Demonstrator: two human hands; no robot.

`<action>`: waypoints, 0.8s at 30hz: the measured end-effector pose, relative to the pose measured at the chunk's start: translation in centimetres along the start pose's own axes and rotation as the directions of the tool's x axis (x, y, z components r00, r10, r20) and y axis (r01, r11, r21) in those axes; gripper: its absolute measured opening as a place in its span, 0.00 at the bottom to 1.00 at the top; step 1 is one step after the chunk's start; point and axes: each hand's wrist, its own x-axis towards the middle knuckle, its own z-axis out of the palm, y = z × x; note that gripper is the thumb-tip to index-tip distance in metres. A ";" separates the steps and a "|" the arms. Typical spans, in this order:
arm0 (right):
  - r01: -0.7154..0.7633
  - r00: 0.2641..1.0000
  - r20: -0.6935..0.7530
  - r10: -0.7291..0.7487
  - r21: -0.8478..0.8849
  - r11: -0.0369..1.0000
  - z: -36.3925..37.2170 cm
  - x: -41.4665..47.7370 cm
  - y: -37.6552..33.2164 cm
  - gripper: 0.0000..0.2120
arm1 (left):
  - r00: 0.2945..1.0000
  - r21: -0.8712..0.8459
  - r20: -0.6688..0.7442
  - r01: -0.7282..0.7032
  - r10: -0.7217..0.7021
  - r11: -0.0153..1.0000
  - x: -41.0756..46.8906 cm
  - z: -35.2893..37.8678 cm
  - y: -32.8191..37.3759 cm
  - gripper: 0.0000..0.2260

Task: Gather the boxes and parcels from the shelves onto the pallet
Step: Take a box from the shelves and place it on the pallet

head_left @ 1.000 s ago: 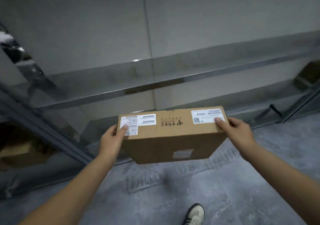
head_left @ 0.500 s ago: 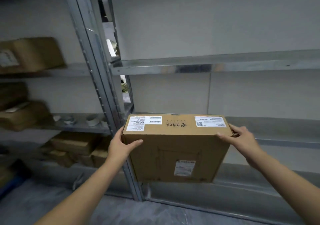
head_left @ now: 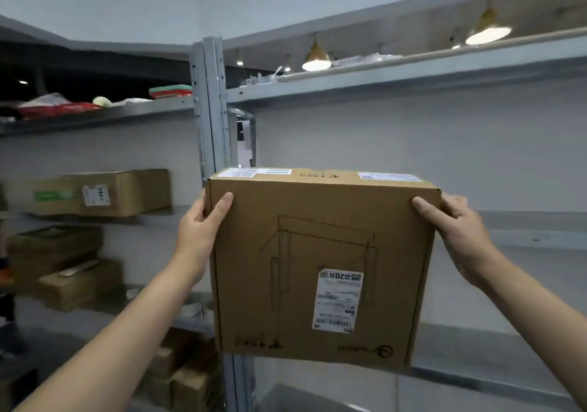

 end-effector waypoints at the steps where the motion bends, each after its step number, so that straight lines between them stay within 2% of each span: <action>1: 0.046 0.999 -0.004 -0.045 0.076 0.996 -0.3 1.1 -1.7 0.28 | 1.000 -0.055 0.012 -0.022 0.023 0.998 0.7 0.0 1.2 0.21; 3: 0.126 0.992 -0.007 -0.127 0.155 0.980 -1.0 2.9 -4.9 0.28 | 0.998 -0.151 0.021 -0.057 0.061 0.987 2.1 0.0 3.0 0.22; 9: 0.277 0.952 0.091 -0.292 0.152 0.949 -0.7 6.3 -12.7 0.24 | 0.990 -0.277 0.067 -0.104 0.127 0.955 6.3 1.7 6.5 0.24; 11: 0.290 0.949 0.075 -0.307 0.174 0.941 0.0 7.0 -14.7 0.24 | 0.987 -0.319 0.093 -0.098 0.134 0.943 7.5 2.2 7.4 0.23; 16: 0.314 0.945 0.005 -0.328 0.276 0.909 -0.2 9.1 -17.7 0.26 | 0.949 -0.344 0.186 -0.179 0.254 0.922 10.4 1.8 9.7 0.24; 18: 0.330 0.939 -0.003 -0.344 0.293 0.897 -0.3 9.8 -18.8 0.24 | 0.938 -0.345 0.200 -0.203 0.283 0.916 11.3 2.0 10.8 0.25; 20: 0.338 0.934 0.007 -0.357 0.303 0.891 -0.4 10.6 -19.6 0.21 | 0.943 -0.349 0.169 -0.214 0.286 0.912 12.1 2.7 11.8 0.25; 24: 0.329 0.935 0.030 -0.353 0.295 0.897 -1.4 12.1 -20.3 0.22 | 0.963 -0.399 0.066 -0.215 0.262 0.891 13.6 4.4 12.8 0.29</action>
